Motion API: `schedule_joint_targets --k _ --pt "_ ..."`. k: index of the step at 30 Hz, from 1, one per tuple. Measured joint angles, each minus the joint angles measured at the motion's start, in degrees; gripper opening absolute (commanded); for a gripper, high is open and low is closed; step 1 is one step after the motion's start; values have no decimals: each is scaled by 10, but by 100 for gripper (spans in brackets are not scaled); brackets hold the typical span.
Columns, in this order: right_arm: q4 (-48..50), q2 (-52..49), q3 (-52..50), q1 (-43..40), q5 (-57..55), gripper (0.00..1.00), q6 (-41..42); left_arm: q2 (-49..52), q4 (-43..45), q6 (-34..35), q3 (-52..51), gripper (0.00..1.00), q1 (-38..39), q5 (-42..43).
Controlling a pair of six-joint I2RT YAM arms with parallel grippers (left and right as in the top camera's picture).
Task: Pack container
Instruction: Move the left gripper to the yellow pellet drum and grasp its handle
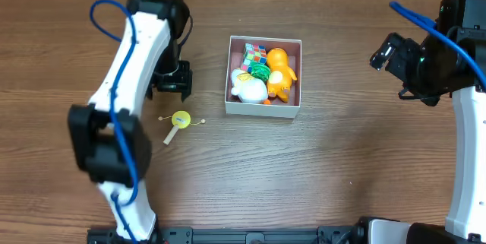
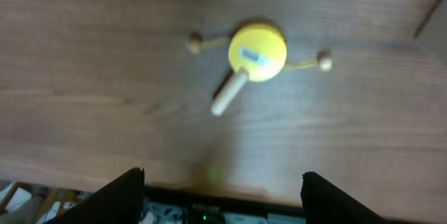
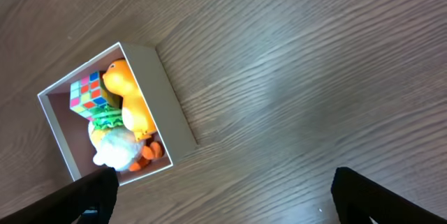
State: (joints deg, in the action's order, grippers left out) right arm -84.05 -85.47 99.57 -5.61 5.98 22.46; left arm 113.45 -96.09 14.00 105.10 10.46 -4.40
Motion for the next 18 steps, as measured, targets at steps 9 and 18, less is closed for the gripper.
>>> schedule_joint_targets --k 9,18 --pt "0 0 0 0 0 100 0 -263 209 -40 -314 82 0 5" --pt "0 0 0 0 0 100 0 -188 360 -175 -440 75 0 9"
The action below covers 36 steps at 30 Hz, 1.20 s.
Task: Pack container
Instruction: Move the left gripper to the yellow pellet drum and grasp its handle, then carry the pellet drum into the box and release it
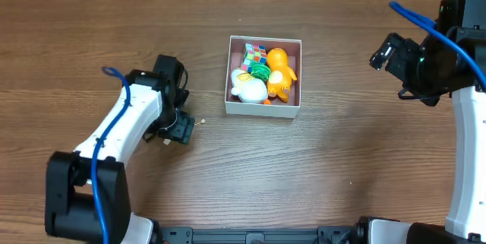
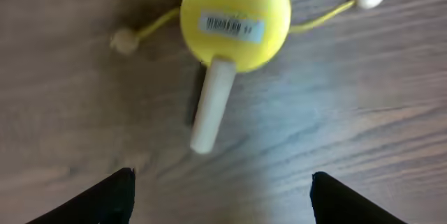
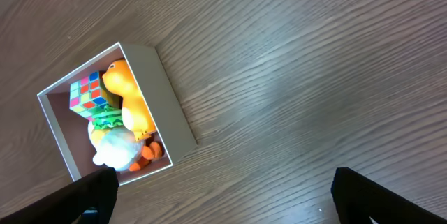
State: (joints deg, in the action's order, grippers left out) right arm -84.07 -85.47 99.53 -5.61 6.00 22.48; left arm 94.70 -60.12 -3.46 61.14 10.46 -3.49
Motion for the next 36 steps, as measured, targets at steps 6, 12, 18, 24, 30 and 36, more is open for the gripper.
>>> schedule_joint_targets --k 6,12,18,24,30,36 --pt "0 0 0 0 0 100 0 74 34 -76 0 65 0 0" --pt "0 0 0 0 0 100 0 117 41 -90 3 50 0 -9" --pt "0 0 0 0 0 100 0 117 43 -92 4 8 0 -11" --pt "0 0 0 0 0 100 0 123 24 -94 15 4 0 -12" --pt "0 0 0 0 0 100 0 148 -163 -67 184 4 0 8" --pt "0 0 -1 0 0 100 0 144 -248 42 485 4 33 123"
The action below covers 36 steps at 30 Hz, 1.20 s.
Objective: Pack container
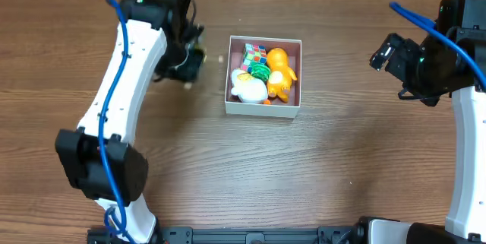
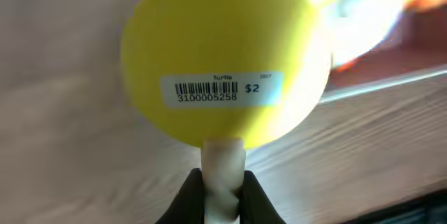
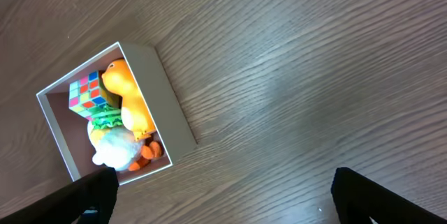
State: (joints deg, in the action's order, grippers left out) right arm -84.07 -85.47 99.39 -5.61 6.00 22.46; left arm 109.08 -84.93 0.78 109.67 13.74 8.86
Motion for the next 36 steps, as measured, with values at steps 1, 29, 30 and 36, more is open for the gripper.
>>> schedule_joint_targets --k 1,29,30,36 --pt "0 0 0 0 0 100 0 0 10 12 13 4 12 8" --pt "0 0 0 0 0 100 0 50 -87 218 256 68 68 -36" --pt "0 0 0 0 0 100 0 13 -109 212 289 72 56 -55" --pt "0 0 0 0 0 100 0 -179 -116 181 322 100 41 -107"
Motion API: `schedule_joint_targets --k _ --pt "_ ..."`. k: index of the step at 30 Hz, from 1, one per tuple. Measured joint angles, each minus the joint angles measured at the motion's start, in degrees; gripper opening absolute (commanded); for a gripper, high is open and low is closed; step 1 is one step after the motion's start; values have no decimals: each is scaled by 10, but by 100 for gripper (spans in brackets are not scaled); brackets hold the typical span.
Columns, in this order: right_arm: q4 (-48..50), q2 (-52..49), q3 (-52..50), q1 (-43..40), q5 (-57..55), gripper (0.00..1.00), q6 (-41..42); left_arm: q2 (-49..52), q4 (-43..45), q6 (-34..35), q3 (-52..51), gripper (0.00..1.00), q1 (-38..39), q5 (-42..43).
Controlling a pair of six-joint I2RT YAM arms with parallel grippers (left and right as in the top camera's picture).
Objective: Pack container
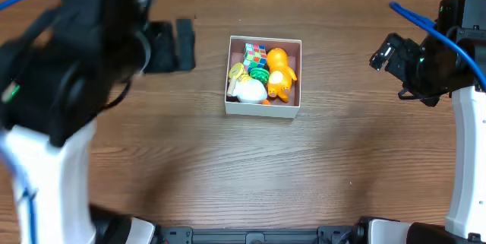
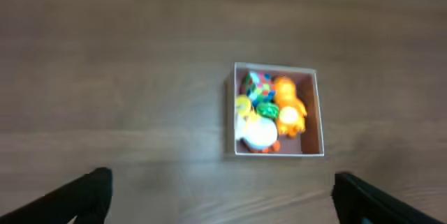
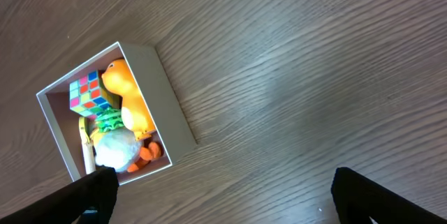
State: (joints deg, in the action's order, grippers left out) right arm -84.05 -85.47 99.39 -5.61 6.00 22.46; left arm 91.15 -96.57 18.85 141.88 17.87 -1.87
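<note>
The white box [image 1: 262, 109] sits mid-table with a Rubik's cube [image 1: 255, 52], an orange duck [image 1: 279, 69] and a white plush [image 1: 247, 88] inside. The yellow drum toy [image 1: 236, 71] lies along the box's left wall, and its pale handle [image 3: 87, 155] shows in the right wrist view. My left gripper [image 2: 223, 203] is open and empty, high above the table to the left of the box [image 2: 276, 153]. My right gripper [image 3: 227, 196] is open and empty too, well to the right of the box [image 3: 171, 112].
The raised left arm [image 1: 68, 84] looms large and blurred over the left of the overhead view. The right arm [image 1: 456, 77] stands at the right edge. Bare wooden tabletop [image 1: 304, 175] lies all round the box.
My left gripper was shut on the yellow drum toy's handle just left of the box. The toy now lies inside the box, and the gripper is open, empty and much higher. The right arm has not moved.
The yellow drum toy lay on the table left of the box with my left gripper open above it. The gripper then stood lower over the toy, then was shut on its handle beside the box. Now the toy is in the box and the gripper is open.
</note>
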Motion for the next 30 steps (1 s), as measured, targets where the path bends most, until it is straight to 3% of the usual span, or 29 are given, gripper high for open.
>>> schedule_joint_targets --k 8,15,24,30 --pt "0 0 0 0 0 100 0 -151 -2 -14 0 100 0 -96" --pt "0 26 -1 0 0 100 0 -193 -2 -15 0 100 0 -109" --pt "2 221 -26 47 0 100 0 -191 -2 -15 0 100 0 -109" --pt "0 405 -236 83 2 100 0 -191 -4 -15 0 100 0 -109"
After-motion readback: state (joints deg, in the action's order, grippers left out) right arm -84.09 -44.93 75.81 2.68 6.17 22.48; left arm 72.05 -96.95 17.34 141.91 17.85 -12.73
